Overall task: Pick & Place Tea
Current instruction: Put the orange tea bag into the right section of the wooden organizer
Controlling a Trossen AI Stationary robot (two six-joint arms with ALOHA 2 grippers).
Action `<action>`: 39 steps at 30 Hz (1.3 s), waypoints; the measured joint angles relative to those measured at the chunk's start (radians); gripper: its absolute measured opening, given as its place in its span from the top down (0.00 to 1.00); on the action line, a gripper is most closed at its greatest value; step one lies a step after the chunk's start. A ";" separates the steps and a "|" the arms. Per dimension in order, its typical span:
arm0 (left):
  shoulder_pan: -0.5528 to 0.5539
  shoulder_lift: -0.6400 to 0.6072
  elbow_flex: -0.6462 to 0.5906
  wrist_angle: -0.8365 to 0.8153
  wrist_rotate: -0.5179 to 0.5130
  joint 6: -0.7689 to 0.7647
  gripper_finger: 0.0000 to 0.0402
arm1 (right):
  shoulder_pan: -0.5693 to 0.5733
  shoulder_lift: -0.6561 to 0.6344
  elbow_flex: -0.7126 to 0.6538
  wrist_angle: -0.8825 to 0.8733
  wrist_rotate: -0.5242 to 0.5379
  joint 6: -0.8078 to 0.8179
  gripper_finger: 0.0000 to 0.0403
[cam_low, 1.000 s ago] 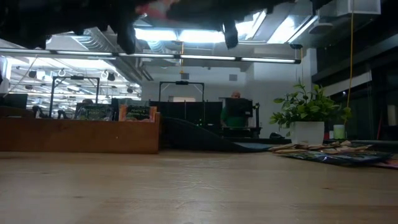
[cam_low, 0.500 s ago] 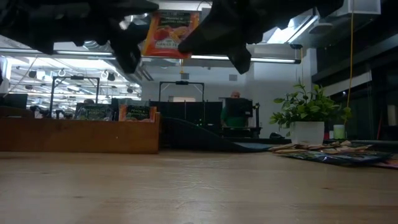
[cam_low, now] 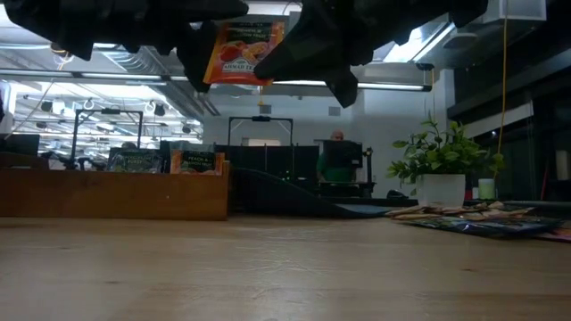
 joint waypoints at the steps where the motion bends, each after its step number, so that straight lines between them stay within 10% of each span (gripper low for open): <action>1: 0.000 0.000 0.000 -0.009 -0.001 -0.001 0.71 | 0.000 0.000 0.000 0.000 0.000 0.000 0.99; 12: 0.000 0.000 0.000 -0.046 -0.024 -0.001 0.98 | 0.000 0.000 0.000 0.000 0.000 -0.007 0.99; 21: -0.002 0.000 0.000 -0.071 -0.056 -0.010 0.99 | -0.001 -0.001 0.001 -0.063 0.028 0.047 0.96; 39: -0.113 -0.227 -0.293 -0.089 -0.440 -0.080 0.99 | 0.000 -0.001 -0.001 -0.306 0.142 0.178 0.71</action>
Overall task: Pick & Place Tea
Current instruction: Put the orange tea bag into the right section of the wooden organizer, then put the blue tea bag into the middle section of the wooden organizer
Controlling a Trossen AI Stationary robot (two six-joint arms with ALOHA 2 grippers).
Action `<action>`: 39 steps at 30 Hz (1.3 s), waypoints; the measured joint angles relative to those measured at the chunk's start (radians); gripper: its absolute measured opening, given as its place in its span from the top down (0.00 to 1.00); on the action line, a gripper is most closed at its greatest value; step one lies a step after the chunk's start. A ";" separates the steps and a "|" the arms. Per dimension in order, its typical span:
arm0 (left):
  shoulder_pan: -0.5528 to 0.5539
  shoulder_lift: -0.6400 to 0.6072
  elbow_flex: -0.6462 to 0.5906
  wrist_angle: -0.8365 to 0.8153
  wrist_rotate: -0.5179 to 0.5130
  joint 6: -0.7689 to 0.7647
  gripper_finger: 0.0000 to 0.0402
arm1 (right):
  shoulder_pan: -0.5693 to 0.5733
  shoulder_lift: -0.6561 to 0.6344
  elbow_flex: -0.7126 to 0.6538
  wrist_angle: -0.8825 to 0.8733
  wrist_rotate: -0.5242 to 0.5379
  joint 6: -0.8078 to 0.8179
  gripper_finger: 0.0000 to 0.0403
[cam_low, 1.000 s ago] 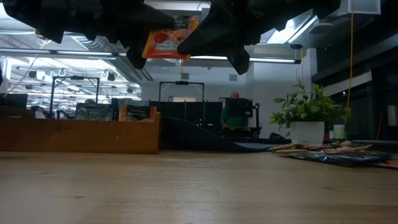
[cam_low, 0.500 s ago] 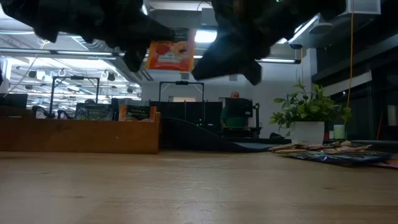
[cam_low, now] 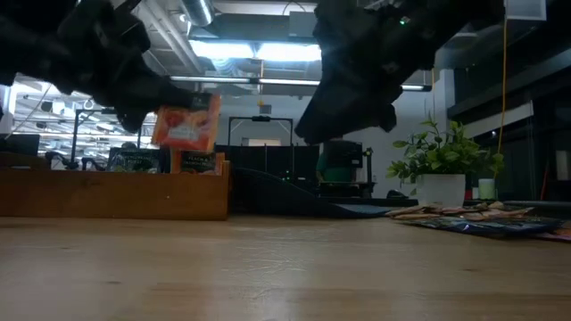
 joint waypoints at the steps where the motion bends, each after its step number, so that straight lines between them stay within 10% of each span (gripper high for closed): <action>1: -0.003 0.000 -0.011 0.015 -0.019 0.011 0.99 | 0.000 0.000 0.000 0.000 0.018 0.000 0.71; 28: 0.082 0.218 -0.032 0.216 -0.063 -0.025 0.99 | 0.000 0.000 0.000 0.010 0.055 0.000 0.71; 39: 0.082 0.218 -0.032 0.216 -0.052 0.014 0.82 | 0.000 0.000 0.000 0.010 0.054 0.000 0.71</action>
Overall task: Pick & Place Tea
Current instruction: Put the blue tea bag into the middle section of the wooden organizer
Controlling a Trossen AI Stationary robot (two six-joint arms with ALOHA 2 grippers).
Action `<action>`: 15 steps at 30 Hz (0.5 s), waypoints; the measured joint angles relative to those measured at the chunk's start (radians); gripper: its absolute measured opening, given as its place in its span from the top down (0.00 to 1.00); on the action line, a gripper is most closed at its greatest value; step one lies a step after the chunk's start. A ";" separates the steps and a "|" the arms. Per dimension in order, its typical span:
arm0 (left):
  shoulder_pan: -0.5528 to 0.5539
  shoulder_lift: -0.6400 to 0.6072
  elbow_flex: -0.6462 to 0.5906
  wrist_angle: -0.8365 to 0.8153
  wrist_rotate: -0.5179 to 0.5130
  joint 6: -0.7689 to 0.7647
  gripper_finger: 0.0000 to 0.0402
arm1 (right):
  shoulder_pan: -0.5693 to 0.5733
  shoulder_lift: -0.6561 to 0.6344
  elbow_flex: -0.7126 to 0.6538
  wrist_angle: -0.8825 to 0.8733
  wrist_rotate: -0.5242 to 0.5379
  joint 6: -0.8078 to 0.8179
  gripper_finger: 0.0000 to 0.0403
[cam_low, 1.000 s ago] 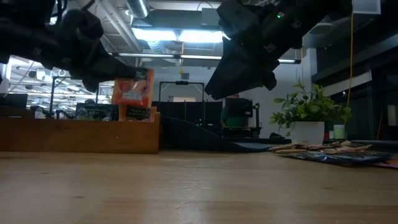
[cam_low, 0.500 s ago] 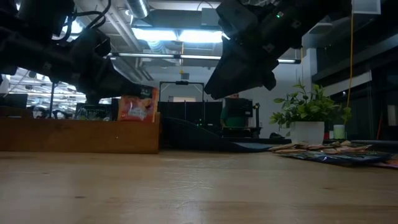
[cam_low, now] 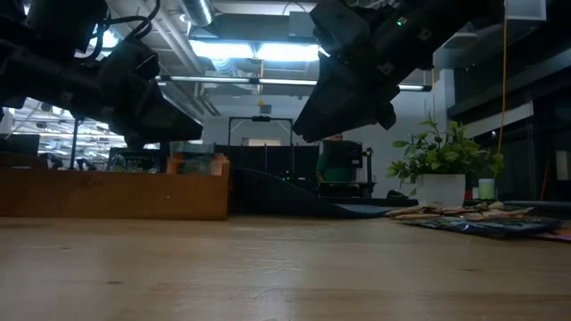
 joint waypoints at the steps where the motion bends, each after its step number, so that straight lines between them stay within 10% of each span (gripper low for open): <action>1: 0.000 0.000 0.000 0.000 -0.005 0.004 0.80 | 0.000 0.000 0.000 0.000 0.000 0.000 0.71; 10: -0.001 0.000 0.000 0.034 -0.010 0.006 0.72 | 0.000 0.000 0.000 -0.005 -0.004 -0.002 0.71; 15: -0.003 0.000 0.020 0.081 0.152 0.055 0.71 | 0.001 0.000 0.002 -0.107 -0.064 0.017 0.71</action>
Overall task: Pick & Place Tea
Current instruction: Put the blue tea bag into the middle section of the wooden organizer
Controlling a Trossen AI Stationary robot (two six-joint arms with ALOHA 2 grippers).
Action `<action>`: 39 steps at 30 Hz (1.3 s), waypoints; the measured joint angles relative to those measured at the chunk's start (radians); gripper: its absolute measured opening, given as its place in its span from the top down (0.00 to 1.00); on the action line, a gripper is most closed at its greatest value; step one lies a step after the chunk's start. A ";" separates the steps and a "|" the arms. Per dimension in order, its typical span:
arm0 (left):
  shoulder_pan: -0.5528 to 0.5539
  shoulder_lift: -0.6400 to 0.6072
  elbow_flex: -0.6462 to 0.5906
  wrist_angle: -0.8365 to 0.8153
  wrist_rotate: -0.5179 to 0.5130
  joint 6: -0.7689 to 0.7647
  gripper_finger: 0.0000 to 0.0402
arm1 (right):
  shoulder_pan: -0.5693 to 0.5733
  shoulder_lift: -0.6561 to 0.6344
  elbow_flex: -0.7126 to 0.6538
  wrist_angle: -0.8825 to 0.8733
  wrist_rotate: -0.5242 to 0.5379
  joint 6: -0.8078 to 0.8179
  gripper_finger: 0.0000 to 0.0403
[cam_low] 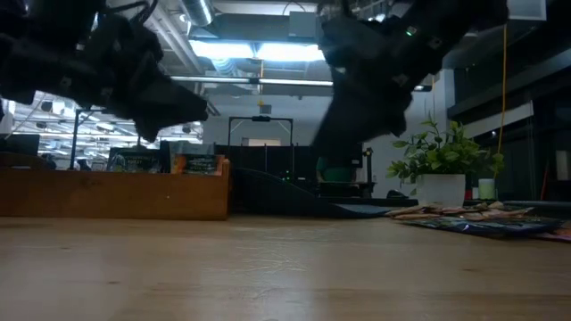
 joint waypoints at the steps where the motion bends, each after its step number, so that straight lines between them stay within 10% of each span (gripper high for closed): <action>1: -0.001 0.000 0.011 0.000 0.035 0.015 0.71 | 0.000 0.000 0.000 -0.022 -0.019 0.016 0.71; 25: -0.103 0.000 0.239 -0.360 0.033 0.081 0.81 | 0.002 0.002 0.000 -0.624 -0.083 0.441 0.97; 39: -0.132 0.000 0.239 -0.372 0.022 0.048 0.85 | 0.002 0.081 0.002 -0.350 -0.184 0.400 0.97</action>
